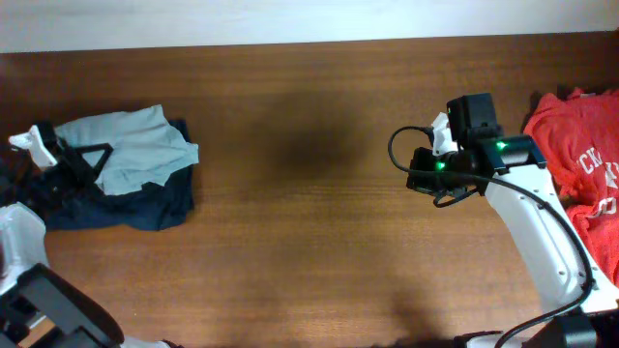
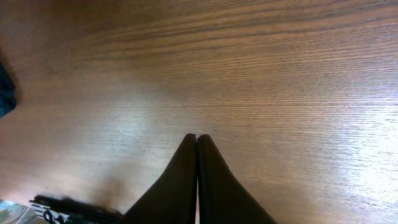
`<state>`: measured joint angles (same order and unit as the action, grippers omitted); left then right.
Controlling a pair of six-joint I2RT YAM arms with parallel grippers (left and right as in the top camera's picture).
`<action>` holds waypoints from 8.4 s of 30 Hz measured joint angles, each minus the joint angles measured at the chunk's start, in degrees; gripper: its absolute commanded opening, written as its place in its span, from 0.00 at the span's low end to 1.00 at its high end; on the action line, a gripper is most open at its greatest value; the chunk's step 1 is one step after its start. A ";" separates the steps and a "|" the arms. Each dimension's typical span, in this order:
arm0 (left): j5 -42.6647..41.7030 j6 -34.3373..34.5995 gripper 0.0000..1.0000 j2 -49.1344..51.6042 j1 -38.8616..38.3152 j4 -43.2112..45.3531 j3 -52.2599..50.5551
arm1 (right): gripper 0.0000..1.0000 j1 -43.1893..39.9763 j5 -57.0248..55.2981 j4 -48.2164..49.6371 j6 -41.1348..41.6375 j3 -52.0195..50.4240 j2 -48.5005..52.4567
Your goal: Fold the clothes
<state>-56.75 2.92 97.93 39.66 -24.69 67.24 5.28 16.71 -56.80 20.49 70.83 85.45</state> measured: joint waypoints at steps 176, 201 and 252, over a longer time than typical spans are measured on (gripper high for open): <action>47.21 -9.16 0.99 -19.08 -40.63 -65.42 59.39 | 0.99 -1.14 -11.19 23.52 -16.57 -42.86 -69.24; 47.23 -9.16 0.99 -19.06 -40.63 -65.53 59.39 | 0.99 -1.14 -6.03 31.58 -16.65 -63.14 -84.54; 51.45 -10.84 0.99 -69.02 -40.63 -6.23 -25.49 | 0.99 -1.18 -5.79 31.80 -16.63 -63.19 -84.54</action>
<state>-5.30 -7.92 28.91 -0.97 -30.92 41.76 4.10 10.92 -24.99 3.86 7.64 0.91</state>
